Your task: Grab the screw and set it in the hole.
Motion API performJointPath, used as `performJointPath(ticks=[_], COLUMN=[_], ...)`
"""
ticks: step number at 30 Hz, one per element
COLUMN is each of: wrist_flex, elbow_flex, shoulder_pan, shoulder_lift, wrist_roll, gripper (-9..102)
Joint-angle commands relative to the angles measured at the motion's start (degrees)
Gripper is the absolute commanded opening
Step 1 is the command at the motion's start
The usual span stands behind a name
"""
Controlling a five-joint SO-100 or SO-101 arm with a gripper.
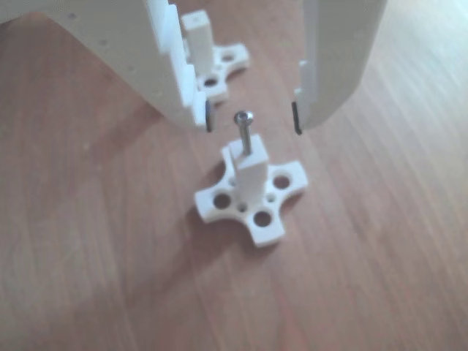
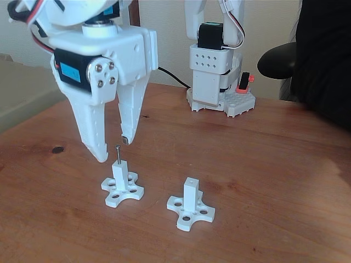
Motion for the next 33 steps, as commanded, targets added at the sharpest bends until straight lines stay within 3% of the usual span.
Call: performJointPath(ticks=[1, 33], wrist_flex=[-0.8, -1.1], elbow_flex=[-5.1, -6.2], shoulder_pan=[0.0, -0.4], shoulder_lift=[1.1, -0.7], wrist_roll=[0.4, 0.7], gripper=[14, 14])
